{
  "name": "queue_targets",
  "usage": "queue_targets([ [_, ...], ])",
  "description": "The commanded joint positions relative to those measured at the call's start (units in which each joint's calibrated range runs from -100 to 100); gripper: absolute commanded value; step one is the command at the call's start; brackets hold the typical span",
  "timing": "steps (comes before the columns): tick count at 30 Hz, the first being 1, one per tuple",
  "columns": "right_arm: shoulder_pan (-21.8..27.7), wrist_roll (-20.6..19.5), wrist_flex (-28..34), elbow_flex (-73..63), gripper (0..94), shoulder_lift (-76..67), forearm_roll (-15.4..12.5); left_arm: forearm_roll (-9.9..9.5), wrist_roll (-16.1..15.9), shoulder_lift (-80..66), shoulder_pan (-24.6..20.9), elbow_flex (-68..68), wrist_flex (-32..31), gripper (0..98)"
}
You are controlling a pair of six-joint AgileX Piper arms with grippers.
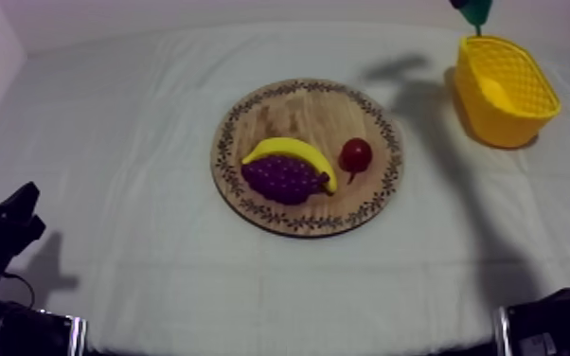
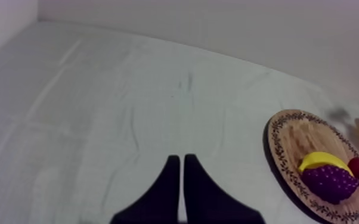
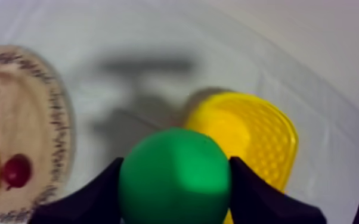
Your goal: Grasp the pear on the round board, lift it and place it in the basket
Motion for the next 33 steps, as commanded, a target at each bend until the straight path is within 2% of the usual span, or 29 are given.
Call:
queue_targets([
  [1,3.42,0.15,-0.72,0.19,39.4,0.63,-0.08,-0.02,0.00,0.00,-0.01,-0.02,0.00,0.1],
  [10,8.98,1.22,-3.84,-0.01,39.4,7.01,-0.51,-0.02,0.00,0.00,-0.01,-0.02,0.00,0.1],
  [19,11.02,1.49,-7.11,-0.26,40.5,17.44,-0.60,-0.02,0.00,0.00,-0.01,-0.02,0.00,0.1],
  [23,11.24,2.03,-7.65,-0.60,46.0,21.46,-0.83,-0.02,0.00,0.00,-0.01,-0.02,0.00,0.1],
  [30,11.37,1.61,-7.81,-1.25,62.5,23.75,-1.09,-0.02,0.00,0.00,-0.01,-0.02,0.00,0.1],
  [33,11.38,0.69,-8.01,-0.93,65.1,21.76,-1.26,-0.02,0.00,0.00,-0.01,-0.02,0.00,0.1],
])
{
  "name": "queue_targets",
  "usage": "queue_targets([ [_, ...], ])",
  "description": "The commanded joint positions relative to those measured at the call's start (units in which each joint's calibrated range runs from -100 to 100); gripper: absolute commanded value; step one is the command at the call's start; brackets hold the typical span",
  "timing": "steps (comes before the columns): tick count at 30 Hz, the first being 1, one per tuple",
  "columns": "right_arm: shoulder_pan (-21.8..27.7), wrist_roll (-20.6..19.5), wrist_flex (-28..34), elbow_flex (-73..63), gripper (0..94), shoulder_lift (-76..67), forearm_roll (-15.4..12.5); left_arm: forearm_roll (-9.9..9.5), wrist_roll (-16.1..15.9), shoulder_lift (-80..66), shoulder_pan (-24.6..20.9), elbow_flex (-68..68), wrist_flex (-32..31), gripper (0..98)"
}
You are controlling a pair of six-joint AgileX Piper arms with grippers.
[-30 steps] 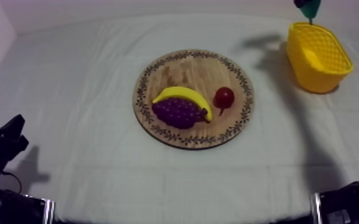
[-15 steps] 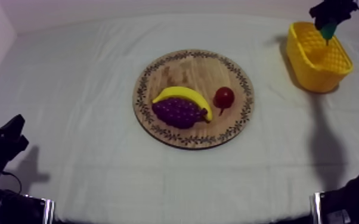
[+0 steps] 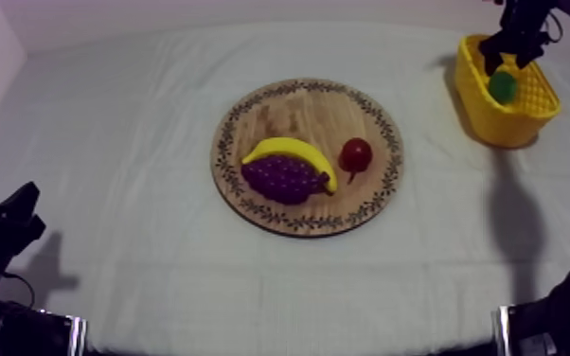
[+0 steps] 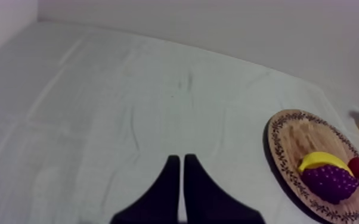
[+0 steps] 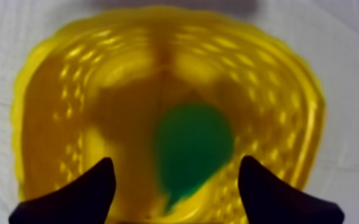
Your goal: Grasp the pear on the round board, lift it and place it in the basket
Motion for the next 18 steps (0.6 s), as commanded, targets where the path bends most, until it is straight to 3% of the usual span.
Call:
queue_targets([
  [1,0.03,-0.77,0.01,0.53,65.3,-2.15,-0.15,-0.02,0.00,0.00,-0.01,-0.02,0.00,0.1],
  [11,-1.48,-4.94,-2.22,11.04,53.9,-23.70,-1.89,-0.02,0.00,0.00,-0.01,-0.02,0.00,0.1],
  [18,-2.54,-8.51,-14.83,26.93,38.6,-43.84,-2.78,-0.02,0.00,0.00,-0.01,-0.02,0.00,0.1],
])
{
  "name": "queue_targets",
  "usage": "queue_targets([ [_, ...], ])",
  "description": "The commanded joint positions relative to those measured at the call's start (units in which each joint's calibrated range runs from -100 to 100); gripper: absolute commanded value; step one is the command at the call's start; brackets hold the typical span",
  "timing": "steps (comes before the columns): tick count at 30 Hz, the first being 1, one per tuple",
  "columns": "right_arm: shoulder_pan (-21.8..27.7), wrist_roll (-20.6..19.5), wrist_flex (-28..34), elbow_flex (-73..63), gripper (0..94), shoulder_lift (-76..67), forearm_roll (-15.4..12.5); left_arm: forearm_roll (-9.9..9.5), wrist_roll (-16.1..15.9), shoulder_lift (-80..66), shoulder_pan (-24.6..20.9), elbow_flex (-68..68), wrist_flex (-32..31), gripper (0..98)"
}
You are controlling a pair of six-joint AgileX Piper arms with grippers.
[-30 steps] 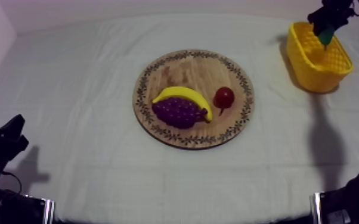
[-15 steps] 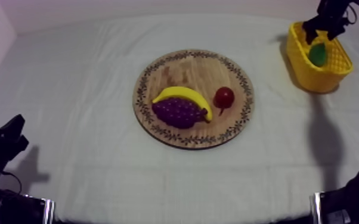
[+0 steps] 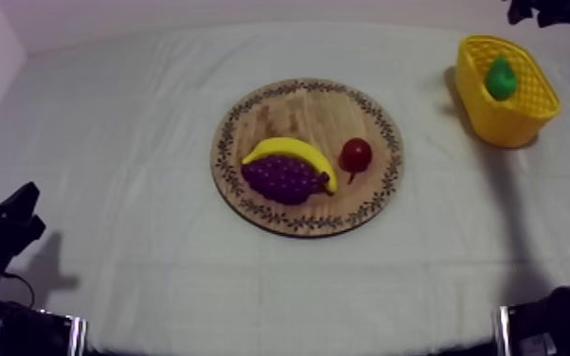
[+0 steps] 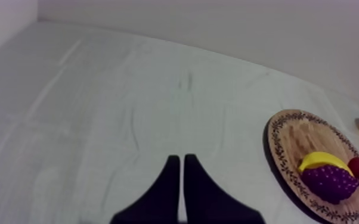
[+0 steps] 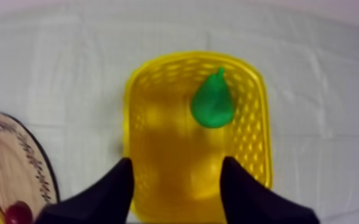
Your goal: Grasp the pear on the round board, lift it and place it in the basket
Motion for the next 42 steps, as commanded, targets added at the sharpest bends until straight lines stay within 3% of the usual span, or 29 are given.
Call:
queue_targets([
  [1,-0.31,-1.25,-7.71,10.18,36.7,-13.27,-0.04,-0.02,0.00,0.00,-0.01,-0.02,0.00,0.1],
  [7,-1.92,-2.96,-21.10,29.54,28.3,-29.30,-0.33,-0.02,0.00,0.00,-0.01,-0.02,0.00,0.1],
  [11,-2.32,-1.24,-31.30,43.82,21.9,-40.04,-3.14,-0.02,0.00,0.00,-0.01,-0.02,0.00,0.1],
  [15,-3.08,2.49,-38.94,58.21,7.3,-50.97,-7.54,-0.02,0.00,0.00,-0.01,-0.02,0.00,0.1],
  [23,-3.95,7.95,-40.36,79.28,1.0,-71.82,-19.19,-0.02,-0.01,0.00,-0.01,-0.02,0.00,0.1],
  [28,-4.14,7.48,-38.08,88.43,0.6,-82.29,-23.34,-0.02,0.00,0.00,-0.01,-0.02,0.00,0.1],
  [38,-4.87,-2.79,-28.30,93.10,0.3,-97.10,-18.80,-0.02,-0.03,0.00,-0.01,-0.02,0.00,0.1],
  [42,-5.57,-7.63,-28.77,94.48,0.3,-98.03,-15.82,-0.02,-0.03,0.00,-0.01,-0.02,0.00,0.1],
])
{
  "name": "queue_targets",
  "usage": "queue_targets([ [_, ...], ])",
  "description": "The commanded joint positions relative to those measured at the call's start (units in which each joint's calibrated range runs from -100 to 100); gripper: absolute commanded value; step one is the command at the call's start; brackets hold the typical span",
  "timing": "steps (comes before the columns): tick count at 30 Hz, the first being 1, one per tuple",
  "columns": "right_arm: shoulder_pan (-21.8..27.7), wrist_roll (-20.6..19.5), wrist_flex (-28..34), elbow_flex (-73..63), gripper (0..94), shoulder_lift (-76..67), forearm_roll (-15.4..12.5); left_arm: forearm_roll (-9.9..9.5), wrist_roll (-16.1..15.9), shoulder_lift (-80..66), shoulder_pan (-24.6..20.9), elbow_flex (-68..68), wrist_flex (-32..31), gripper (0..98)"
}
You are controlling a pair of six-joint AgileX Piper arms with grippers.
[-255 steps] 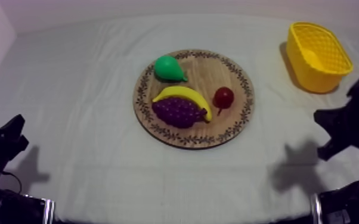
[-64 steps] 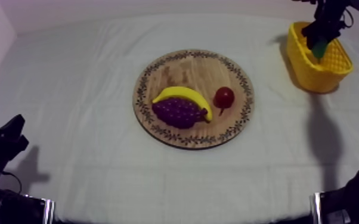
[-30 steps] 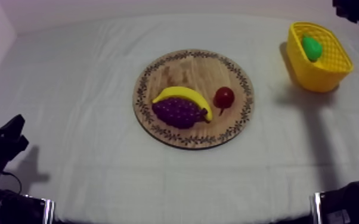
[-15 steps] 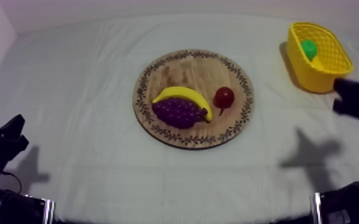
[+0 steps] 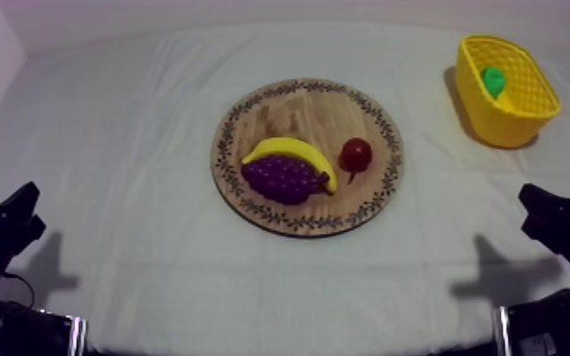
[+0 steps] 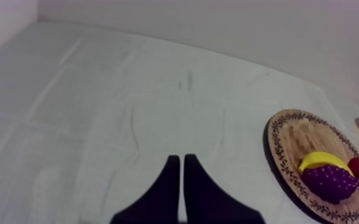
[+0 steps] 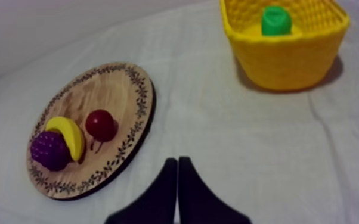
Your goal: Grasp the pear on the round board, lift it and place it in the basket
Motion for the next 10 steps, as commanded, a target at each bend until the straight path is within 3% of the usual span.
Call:
queue_targets([
  [1,-0.13,-3.84,-3.60,1.52,0.4,-0.12,2.34,-0.02,0.01,0.00,-0.01,-0.02,0.00,0.1],
  [3,-0.17,-0.52,-7.78,2.72,0.4,-0.22,3.87,-0.02,0.02,0.00,-0.01,-0.02,0.00,0.1],
  [7,-0.18,11.18,-8.52,3.60,0.4,-0.30,5.01,-0.02,0.03,0.00,-0.01,-0.02,0.00,0.1],
  [10,-0.18,16.40,-8.63,3.78,0.4,-0.31,5.25,-0.02,0.01,0.00,-0.01,-0.02,0.00,0.1],
])
